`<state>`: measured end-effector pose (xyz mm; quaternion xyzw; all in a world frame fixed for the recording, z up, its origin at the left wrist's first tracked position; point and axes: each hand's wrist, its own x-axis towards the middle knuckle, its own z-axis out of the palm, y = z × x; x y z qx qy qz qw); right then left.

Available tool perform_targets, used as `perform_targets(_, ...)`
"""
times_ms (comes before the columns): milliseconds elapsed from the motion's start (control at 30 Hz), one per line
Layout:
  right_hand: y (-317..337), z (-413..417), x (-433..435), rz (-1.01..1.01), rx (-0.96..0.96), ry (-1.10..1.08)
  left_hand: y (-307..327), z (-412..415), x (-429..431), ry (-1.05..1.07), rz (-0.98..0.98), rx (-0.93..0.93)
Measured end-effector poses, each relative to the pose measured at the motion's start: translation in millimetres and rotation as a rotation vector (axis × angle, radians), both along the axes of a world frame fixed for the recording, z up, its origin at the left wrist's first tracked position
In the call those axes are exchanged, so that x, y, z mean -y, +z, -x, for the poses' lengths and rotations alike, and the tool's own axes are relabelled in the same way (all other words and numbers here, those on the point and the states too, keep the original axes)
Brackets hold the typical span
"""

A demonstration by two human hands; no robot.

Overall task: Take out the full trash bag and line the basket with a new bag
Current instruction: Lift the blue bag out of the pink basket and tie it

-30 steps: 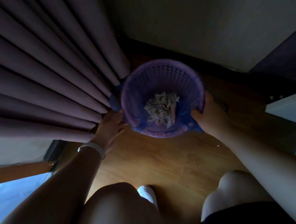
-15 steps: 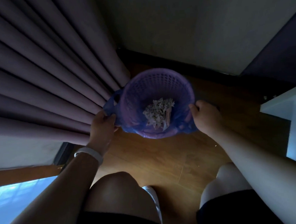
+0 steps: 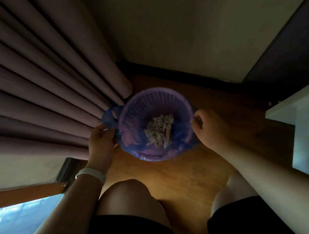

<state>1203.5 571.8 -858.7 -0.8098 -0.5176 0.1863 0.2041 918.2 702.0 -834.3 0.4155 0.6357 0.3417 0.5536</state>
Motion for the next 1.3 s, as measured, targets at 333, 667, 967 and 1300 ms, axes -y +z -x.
perform_targets(333,-33,25,20,-0.211,0.255,0.573,1,19,25,-0.683,-0.851,-0.847)
perform_targets(667,-30,33,21,-0.188,0.108,0.580,-21,26,14,-1.286,-0.829,-0.986)
perform_targets(967,-24,35,15,-0.187,-0.072,0.445,-19,22,11,-1.059,-0.732,-0.691)
perform_targets(1300,-7,25,19,-0.312,-0.100,0.225,-10,30,24,-0.721,-0.652,-0.763)
